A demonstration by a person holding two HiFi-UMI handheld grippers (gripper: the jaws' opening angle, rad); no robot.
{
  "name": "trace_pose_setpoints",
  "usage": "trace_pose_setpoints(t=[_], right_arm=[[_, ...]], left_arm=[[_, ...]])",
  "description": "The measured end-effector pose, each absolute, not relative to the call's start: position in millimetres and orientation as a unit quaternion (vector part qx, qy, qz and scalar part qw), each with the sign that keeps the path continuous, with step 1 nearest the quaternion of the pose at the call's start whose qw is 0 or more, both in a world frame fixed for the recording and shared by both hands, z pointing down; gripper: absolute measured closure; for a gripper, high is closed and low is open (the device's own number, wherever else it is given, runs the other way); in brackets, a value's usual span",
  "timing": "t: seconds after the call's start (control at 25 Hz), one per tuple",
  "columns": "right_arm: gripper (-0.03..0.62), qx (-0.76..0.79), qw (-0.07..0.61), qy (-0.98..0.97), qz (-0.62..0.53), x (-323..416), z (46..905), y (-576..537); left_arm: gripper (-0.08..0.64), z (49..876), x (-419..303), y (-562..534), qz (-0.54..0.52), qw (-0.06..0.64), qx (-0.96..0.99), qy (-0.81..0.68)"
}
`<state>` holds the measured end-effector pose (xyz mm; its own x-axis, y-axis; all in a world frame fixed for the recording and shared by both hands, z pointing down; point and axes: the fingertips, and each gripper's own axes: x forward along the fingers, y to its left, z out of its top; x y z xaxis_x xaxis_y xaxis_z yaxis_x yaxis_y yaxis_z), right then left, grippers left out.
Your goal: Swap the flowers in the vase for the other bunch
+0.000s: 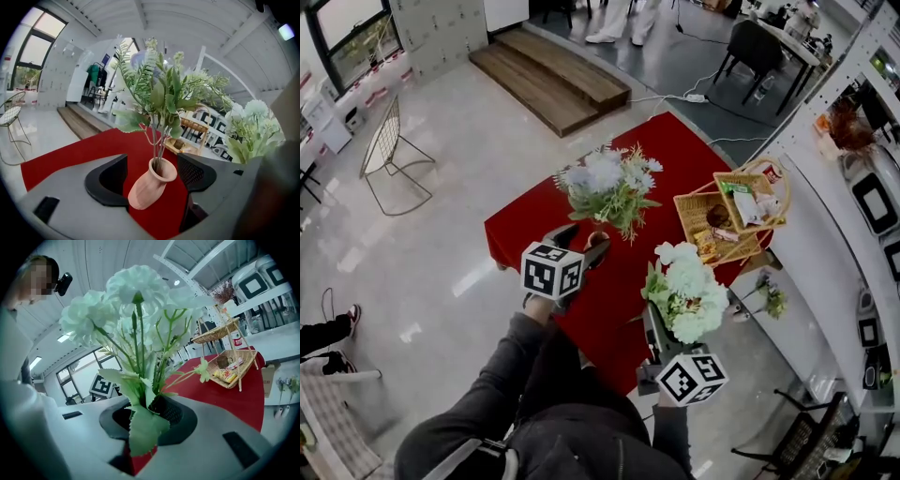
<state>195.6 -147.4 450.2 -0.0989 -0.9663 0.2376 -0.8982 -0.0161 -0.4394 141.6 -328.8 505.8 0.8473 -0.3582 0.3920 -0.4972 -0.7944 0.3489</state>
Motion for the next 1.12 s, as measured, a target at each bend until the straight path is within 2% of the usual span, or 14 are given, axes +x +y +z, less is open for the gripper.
trace_pose_setpoints(t=[0.28,0.44,0.76,0.96,1.12], right_arm=[[0.522,-0.669,0.063,0.692,-0.263,201,459,-160],[0.522,-0.67,0.07,0.687,-0.272,204,462,-164],[0.522,-0.675,0.063,0.681,-0.278,207,471,-164],[0.522,-0.675,0.062,0.678,-0.283,209,475,-161],[0.522,-0.678,0.062,0.676,-0.281,209,476,-157]], left_arm=[[0.235,502,152,-337,0.173,0.198,0.944,-0.2],[0.323,496,156,-340,0.176,0.174,0.947,-0.204],[0.453,501,164,-335,0.185,0.152,0.952,-0.19],[0.502,500,165,-333,0.179,0.15,0.952,-0.196],[0.514,499,163,-333,0.171,0.156,0.952,-0.198]])
